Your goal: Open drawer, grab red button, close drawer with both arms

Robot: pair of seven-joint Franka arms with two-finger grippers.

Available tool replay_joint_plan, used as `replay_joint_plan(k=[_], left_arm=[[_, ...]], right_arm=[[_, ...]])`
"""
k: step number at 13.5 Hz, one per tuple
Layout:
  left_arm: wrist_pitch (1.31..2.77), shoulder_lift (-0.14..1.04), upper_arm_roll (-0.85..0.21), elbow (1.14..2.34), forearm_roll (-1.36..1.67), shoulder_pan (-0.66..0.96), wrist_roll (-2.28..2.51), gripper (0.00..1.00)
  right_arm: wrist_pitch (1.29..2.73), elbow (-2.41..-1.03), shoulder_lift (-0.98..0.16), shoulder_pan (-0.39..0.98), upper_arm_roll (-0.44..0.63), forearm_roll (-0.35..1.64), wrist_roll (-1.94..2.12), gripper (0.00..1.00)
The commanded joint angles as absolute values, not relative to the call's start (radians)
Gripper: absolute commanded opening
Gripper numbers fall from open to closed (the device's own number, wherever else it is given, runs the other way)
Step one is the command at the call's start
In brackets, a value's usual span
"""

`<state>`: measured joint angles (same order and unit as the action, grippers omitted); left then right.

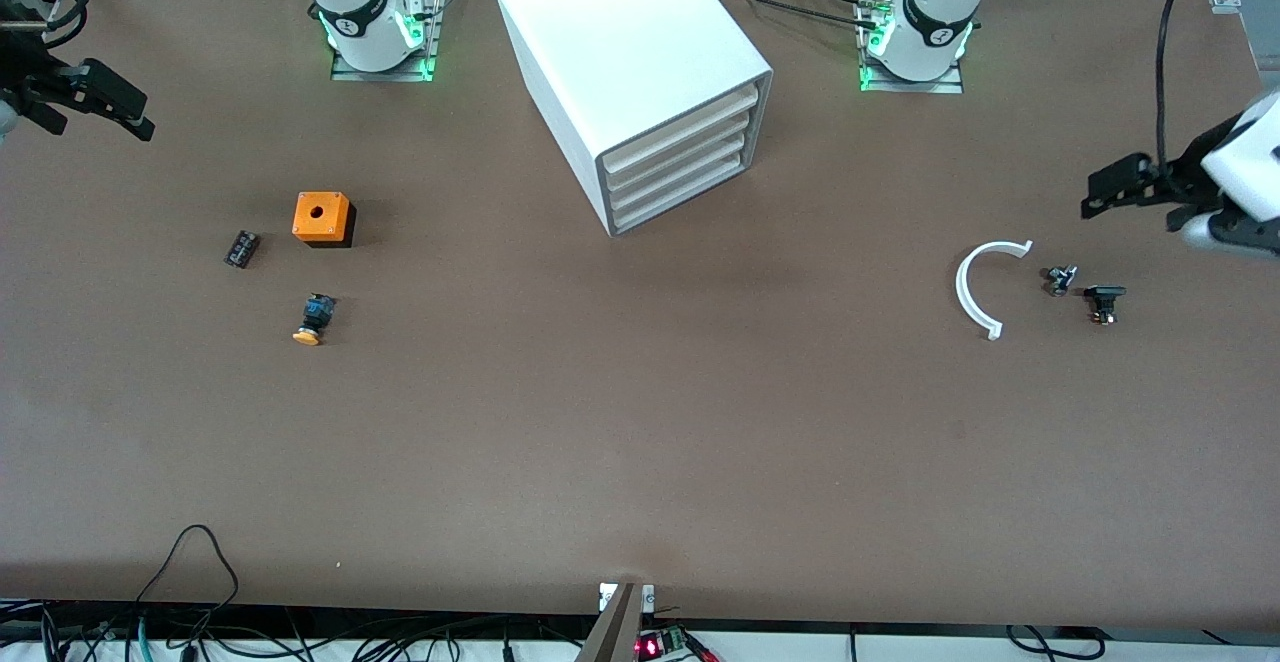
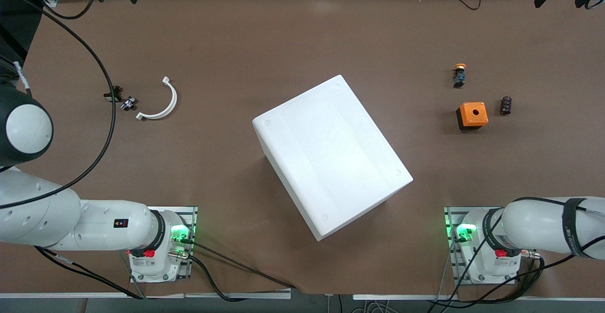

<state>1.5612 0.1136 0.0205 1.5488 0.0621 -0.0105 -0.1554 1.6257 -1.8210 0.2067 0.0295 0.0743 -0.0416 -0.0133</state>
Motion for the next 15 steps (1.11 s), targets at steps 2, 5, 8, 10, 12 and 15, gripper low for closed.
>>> replay_joint_plan(k=[2, 5, 8, 10, 12, 15], left_arm=[[1.546, 0.222, 0.023, 1.489, 0.199, -0.021, -0.176, 1.0], [1.532, 0.316, 0.011, 1.52, 0.261, -0.005, -0.179, 1.0], [1.534, 0.437, -0.006, 1.535, 0.308, 0.043, -0.184, 1.0], [1.529, 0.489, -0.018, 1.564, 0.441, 0.048, -0.211, 1.0], [1.539, 0.537, -0.035, 1.644, 0.599, 0.048, -0.32, 1.0], [1.574, 0.566, -0.09, 1.808, 0.826, 0.061, -0.467, 1.0]], right_arm=[[1.635, -1.825, 0.212, 0.029, 0.075, -0.025, -0.006, 1.0], [1.64, -1.81, 0.161, 0.032, 0.074, -0.011, -0.006, 1.0], [1.632, -1.77, 0.1, 0.048, 0.074, -0.011, -0.005, 1.0], [1.638, -1.767, 0.059, 0.077, 0.074, -0.012, -0.006, 1.0], [1.64, -1.747, 0.003, 0.109, 0.074, -0.014, -0.005, 1.0], [1.631, -1.707, -0.043, 0.121, 0.075, -0.012, -0.003, 1.0]])
